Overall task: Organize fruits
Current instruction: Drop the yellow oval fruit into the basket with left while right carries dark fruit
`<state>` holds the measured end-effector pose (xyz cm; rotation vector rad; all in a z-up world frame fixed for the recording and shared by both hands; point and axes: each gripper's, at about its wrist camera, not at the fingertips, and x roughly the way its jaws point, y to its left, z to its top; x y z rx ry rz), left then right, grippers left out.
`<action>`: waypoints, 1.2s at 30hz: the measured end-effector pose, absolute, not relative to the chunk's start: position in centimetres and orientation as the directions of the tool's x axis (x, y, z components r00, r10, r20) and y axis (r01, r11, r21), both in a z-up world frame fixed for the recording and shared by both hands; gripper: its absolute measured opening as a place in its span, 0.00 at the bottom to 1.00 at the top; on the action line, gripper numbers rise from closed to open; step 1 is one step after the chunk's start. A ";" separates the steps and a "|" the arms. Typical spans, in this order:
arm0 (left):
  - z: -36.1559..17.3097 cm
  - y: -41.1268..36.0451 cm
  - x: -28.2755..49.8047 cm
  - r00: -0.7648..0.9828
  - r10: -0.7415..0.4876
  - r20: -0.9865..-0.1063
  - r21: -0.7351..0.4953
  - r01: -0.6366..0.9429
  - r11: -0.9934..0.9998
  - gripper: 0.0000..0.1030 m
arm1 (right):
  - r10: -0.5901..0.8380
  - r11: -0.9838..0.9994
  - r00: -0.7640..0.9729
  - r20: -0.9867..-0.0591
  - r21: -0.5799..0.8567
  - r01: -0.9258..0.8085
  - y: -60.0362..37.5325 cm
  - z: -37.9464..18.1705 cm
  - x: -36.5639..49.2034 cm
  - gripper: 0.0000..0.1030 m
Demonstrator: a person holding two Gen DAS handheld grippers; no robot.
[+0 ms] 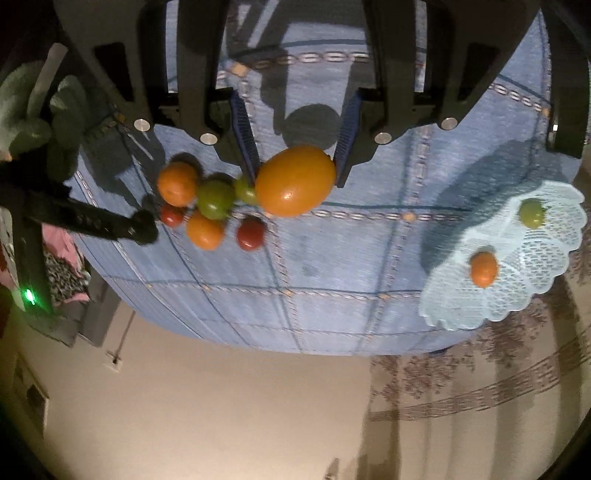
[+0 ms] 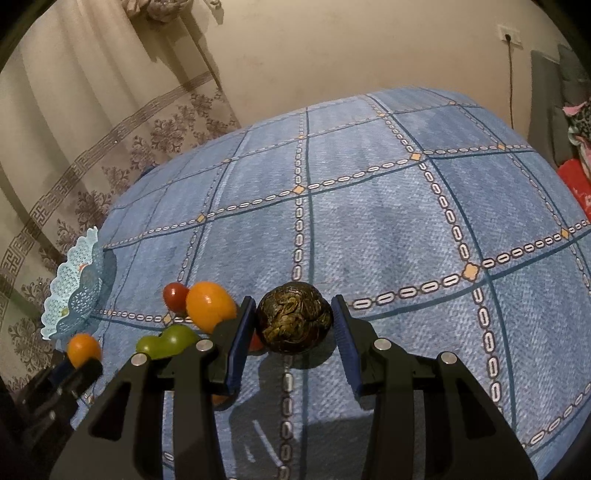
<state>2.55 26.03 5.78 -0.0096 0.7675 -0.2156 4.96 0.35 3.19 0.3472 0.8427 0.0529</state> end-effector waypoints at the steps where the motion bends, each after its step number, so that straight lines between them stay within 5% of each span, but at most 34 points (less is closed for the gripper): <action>1: 6.0 26.5 2.7 0.703 -0.190 -0.685 -0.087 0.180 0.980 0.41 | 0.183 0.943 0.668 -0.721 0.321 0.087 0.6 3.3 5.0 0.41; 29: 7.7 39.0 4.7 0.783 -0.009 -0.622 -0.110 -0.076 0.991 0.41 | 0.262 0.959 0.656 -0.708 0.270 -0.092 11.5 6.4 7.6 0.41; 31: 7.5 39.4 4.9 0.776 -0.012 -0.630 -0.124 -0.085 0.989 0.42 | 0.273 0.957 0.657 -0.702 0.267 -0.112 12.5 6.8 7.7 0.41; 34: 7.5 40.2 4.7 0.782 -0.020 -0.623 -0.157 -0.099 0.983 0.64 | 0.288 0.954 0.660 -0.694 0.263 -0.140 13.9 7.4 7.9 0.41; 36: 7.9 40.5 4.5 0.794 -0.020 -0.608 -0.161 -0.099 0.982 0.67 | 0.301 0.951 0.658 -0.690 0.264 -0.158 14.7 7.6 7.9 0.41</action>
